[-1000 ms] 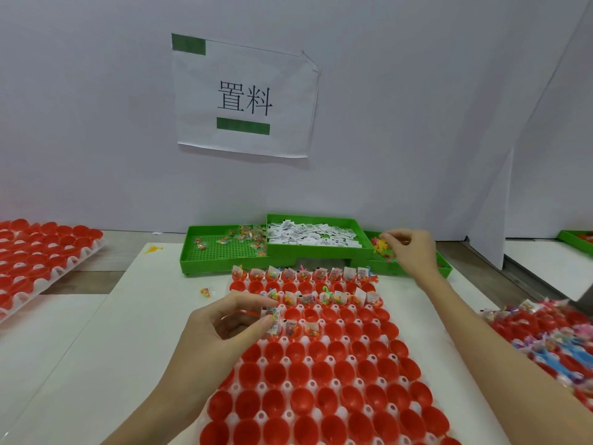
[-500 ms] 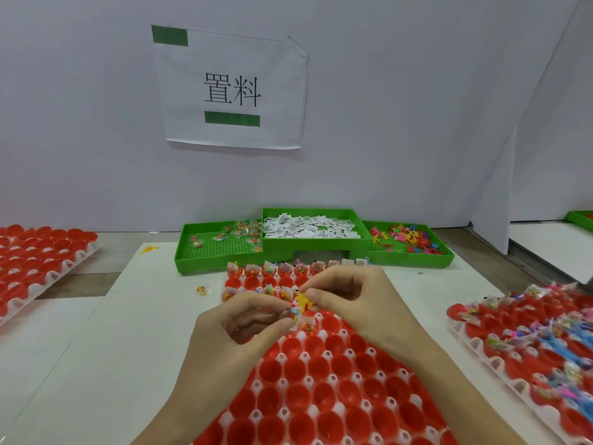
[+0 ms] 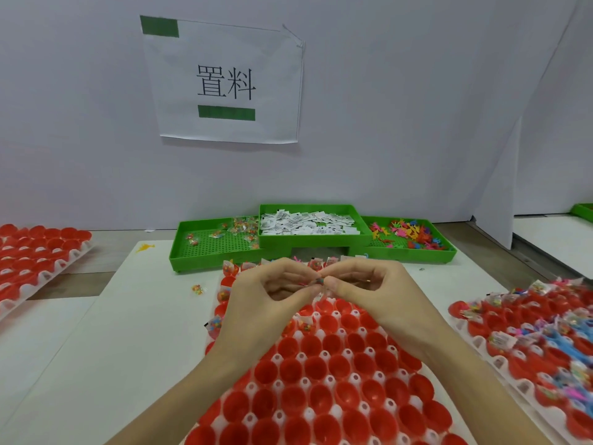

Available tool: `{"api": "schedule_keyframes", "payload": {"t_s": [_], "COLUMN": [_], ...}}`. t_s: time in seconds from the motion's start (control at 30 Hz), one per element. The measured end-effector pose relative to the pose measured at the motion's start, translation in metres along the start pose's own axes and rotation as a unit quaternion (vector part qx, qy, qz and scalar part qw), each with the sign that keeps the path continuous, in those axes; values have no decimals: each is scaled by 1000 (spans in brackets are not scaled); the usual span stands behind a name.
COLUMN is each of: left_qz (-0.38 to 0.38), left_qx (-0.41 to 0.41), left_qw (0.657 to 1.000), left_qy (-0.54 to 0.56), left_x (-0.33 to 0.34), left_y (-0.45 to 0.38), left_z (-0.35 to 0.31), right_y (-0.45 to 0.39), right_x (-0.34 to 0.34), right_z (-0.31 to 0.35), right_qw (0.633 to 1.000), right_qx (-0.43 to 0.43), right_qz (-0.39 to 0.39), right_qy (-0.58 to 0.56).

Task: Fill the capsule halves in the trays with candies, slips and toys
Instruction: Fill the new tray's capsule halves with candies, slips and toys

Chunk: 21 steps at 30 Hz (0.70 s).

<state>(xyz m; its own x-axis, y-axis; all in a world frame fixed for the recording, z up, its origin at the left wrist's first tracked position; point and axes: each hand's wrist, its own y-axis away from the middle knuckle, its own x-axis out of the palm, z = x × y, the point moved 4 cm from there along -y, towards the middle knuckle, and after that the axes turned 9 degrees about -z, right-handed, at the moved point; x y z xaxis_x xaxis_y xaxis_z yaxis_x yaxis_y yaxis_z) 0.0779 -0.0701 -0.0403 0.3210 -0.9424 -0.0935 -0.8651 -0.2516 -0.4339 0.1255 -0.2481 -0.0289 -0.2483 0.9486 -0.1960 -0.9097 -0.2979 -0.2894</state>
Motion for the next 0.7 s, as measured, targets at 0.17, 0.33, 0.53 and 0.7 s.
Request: {"api": "schedule_keyframes", "payload": {"t_s": [0.17,0.33,0.53,0.7], "left_qz": [25,20,29,83], "left_qx": [-6,-5,-22,-41], "left_qw": [1000,999,999,991], "left_qy": [-17,-29,-28,-100], "left_x": [10,14,9,5], "left_y": [-9,-13,-12,-7], "left_z": [5,11,13,16], "right_y": [-3,-7,-8,-10], "right_x": [-12,-15,-13,-18], "right_z": [-4,-8,-9,-20], "right_qw": [1000,998,995,991], "right_qx": [14,-25,-54,-23], "right_qz": [11,13,31,20], "right_qy": [7,50,75,128]}}
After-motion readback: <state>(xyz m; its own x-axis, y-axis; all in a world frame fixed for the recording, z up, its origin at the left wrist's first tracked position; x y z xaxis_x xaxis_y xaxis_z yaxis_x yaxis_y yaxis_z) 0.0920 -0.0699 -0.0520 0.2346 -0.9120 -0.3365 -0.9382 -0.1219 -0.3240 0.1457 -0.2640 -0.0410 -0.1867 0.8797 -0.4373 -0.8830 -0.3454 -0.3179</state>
